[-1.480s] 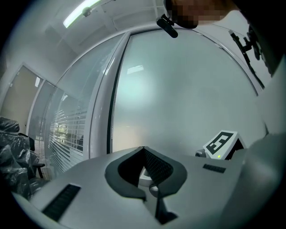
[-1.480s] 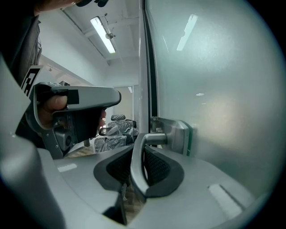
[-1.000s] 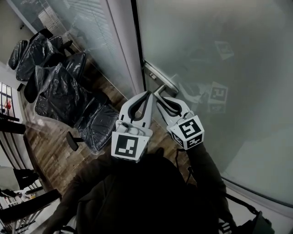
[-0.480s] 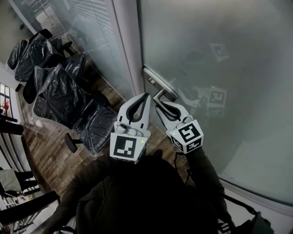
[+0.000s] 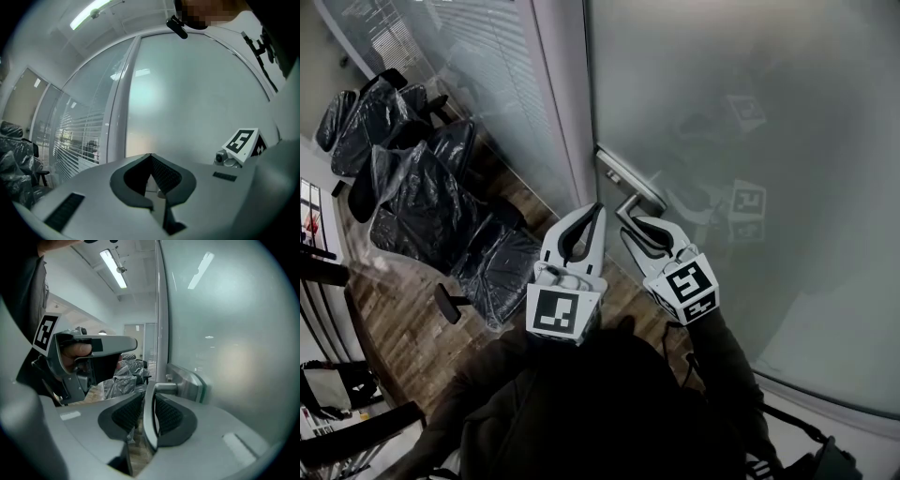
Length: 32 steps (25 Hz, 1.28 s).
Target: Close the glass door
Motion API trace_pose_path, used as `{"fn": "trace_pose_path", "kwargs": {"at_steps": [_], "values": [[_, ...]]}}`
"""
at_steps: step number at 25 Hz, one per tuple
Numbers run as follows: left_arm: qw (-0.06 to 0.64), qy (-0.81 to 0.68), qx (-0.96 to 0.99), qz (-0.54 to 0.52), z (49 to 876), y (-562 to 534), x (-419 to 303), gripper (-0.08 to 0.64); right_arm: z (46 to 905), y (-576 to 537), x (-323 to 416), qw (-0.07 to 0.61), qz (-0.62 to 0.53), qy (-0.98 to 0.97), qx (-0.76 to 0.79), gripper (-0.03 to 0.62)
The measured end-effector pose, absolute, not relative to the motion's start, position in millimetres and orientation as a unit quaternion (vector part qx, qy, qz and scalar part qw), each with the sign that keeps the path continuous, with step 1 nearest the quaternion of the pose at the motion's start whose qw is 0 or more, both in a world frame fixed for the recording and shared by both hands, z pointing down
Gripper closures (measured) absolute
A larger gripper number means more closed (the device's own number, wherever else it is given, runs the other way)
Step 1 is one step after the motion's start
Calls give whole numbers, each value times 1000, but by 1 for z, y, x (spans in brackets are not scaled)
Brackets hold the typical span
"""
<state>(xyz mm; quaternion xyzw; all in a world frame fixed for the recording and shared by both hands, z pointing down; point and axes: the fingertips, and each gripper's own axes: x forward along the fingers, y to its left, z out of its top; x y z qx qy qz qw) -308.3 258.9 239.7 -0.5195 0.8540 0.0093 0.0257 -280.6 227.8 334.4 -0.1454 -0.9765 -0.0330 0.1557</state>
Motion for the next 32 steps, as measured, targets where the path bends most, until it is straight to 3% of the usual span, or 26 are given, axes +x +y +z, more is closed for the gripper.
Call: {"fn": "trace_pose_path", "kwargs": {"at_steps": [12, 23, 25, 27, 32], "values": [[12, 858, -512, 19, 241, 272, -320, 563, 296, 227, -273, 113, -16, -987, -114, 522], [24, 843, -537, 25, 242, 250, -309, 563, 245, 218, -262, 27, -5, -997, -70, 523], [24, 838, -544, 21, 243, 249, -305, 563, 250, 213, -261, 17, 2, -999, -36, 535], [22, 837, -547, 20, 240, 248, -304, 563, 245, 211, -257, 6, 6, -1000, -20, 591], [28, 834, -550, 17, 231, 243, -298, 563, 227, 203, -248, -11, 0, -1000, -9, 591]]}}
